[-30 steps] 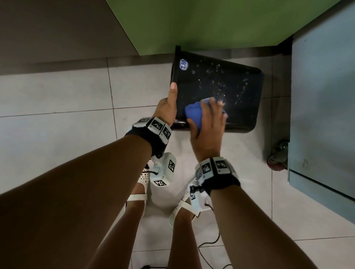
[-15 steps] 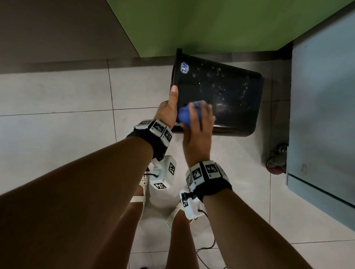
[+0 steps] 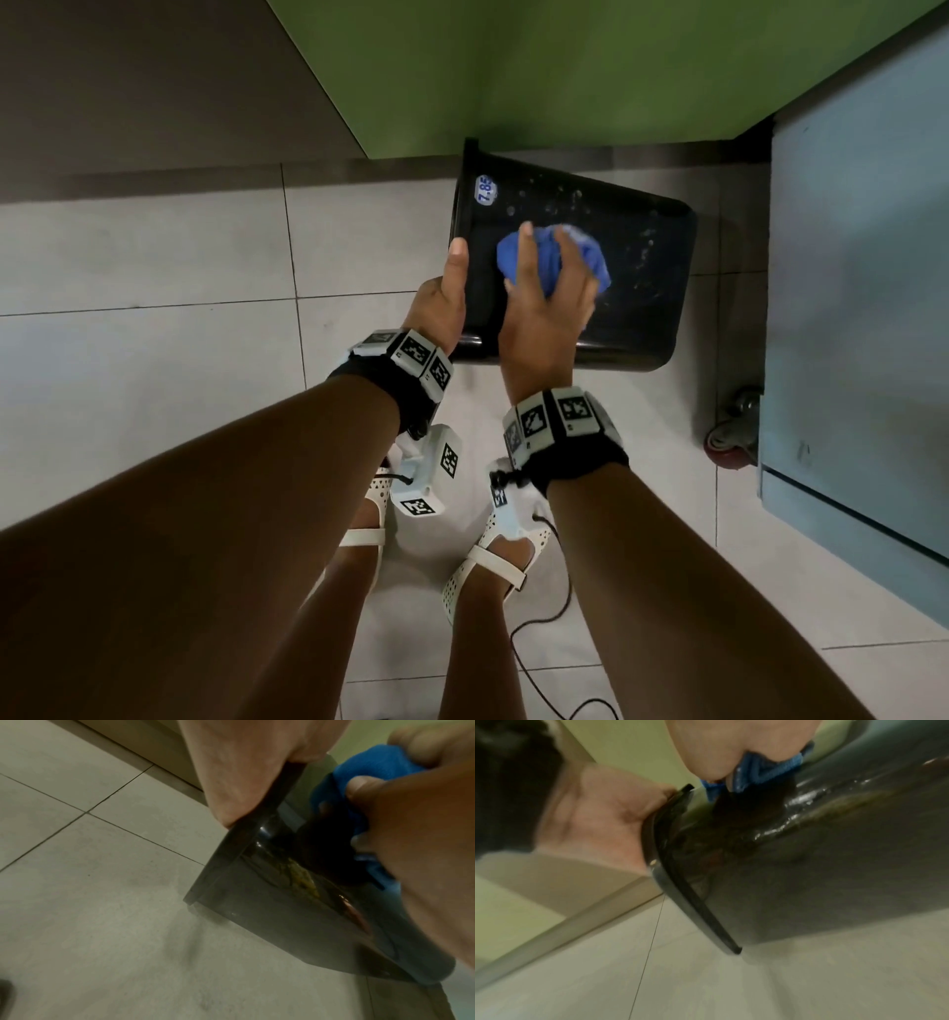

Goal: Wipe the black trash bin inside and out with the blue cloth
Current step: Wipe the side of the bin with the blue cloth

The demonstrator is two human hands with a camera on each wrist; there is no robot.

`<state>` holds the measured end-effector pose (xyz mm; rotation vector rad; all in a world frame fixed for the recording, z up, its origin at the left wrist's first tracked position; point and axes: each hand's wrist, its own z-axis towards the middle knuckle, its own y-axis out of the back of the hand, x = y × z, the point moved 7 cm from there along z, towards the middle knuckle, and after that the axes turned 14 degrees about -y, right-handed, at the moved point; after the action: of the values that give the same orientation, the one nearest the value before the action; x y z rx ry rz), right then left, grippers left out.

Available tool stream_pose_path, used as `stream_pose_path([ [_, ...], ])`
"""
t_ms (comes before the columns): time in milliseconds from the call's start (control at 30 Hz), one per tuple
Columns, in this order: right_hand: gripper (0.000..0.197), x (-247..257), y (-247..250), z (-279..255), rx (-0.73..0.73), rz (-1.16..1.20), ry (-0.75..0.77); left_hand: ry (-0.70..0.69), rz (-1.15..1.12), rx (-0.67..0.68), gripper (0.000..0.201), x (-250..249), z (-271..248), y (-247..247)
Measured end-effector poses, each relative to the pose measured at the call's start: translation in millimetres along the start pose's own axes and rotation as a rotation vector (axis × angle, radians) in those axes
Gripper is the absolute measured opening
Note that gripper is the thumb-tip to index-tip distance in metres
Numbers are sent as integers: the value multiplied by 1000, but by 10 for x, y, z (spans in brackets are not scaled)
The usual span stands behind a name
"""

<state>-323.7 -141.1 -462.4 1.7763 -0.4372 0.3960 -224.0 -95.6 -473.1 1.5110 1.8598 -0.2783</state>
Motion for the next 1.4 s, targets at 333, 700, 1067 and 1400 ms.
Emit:
stream_pose_path([
  [333,41,39,68,87,34,136,54,22,-13,-6,55,-29,-8,4],
  [700,39,89,18,-33,100,137,115,17,-11,6,61,11,-6,-6],
  [1067,38,-717,482,332,-232,116,-241,16,-19,-41,52,-1,-15,7],
  [1400,41,-92,93,74,-69,-24,72,11,-27,-21,55,10,26,7],
])
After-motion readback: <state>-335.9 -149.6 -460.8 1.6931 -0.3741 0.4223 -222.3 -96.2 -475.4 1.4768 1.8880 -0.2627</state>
